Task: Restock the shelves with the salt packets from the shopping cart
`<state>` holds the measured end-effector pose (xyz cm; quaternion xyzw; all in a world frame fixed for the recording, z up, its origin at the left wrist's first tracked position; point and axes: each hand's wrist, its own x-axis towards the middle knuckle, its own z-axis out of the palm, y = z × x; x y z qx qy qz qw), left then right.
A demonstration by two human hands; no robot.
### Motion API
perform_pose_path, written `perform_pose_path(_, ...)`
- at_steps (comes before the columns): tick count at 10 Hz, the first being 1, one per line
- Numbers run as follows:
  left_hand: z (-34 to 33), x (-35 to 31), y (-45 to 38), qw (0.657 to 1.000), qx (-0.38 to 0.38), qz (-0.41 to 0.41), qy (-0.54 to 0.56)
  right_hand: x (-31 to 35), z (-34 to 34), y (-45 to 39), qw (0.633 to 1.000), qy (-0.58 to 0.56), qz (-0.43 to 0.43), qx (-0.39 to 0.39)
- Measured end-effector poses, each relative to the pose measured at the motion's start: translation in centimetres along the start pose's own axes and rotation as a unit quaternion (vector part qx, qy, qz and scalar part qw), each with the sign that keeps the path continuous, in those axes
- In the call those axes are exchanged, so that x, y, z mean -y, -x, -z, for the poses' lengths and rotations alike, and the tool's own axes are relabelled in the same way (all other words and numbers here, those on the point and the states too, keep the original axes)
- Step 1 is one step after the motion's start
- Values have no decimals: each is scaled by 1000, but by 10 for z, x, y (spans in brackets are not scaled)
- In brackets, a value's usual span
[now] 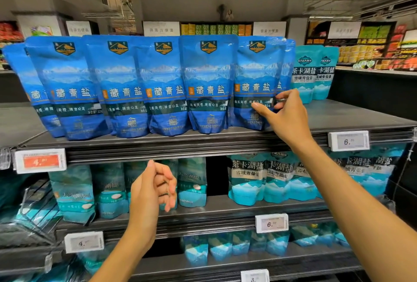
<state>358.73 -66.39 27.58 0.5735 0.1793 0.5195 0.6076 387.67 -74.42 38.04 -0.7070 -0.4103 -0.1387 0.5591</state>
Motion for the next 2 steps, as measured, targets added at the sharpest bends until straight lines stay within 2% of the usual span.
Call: perform_pose_path(2, -3, -4, 10, 1000, -8, -5, -2, 4, 12, 22, 996, 37, 40, -72)
